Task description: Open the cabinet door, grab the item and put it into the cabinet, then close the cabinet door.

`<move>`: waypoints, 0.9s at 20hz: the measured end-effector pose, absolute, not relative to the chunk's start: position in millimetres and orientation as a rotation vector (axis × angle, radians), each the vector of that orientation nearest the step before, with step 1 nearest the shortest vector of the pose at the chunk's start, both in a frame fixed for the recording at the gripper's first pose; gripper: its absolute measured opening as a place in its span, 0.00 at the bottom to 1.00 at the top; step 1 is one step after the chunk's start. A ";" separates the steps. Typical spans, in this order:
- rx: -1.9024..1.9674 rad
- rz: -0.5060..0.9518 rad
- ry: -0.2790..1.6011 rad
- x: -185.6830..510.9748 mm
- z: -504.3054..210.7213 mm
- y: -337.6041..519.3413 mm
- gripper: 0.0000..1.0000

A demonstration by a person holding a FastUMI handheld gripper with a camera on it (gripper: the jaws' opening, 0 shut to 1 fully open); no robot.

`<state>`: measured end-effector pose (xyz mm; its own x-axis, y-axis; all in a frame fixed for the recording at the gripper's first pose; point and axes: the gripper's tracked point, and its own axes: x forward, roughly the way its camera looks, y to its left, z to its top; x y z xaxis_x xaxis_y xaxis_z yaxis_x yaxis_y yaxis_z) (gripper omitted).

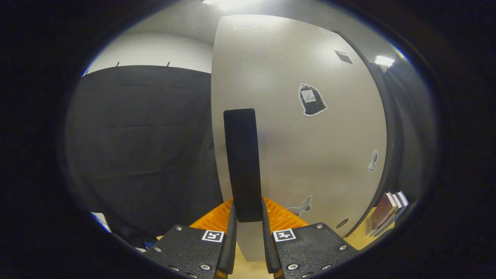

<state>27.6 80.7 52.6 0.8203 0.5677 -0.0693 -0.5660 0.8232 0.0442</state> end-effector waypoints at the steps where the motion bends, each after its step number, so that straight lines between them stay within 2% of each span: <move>1: 0.020 0.614 0.083 23.5 52.3 77.1 0.32; 18: 0.044 0.566 0.099 -26.9 48.5 5.8 0.32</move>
<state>-26.9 5.8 48.5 0.8393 0.5375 -0.0819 -0.5333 0.8431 0.0687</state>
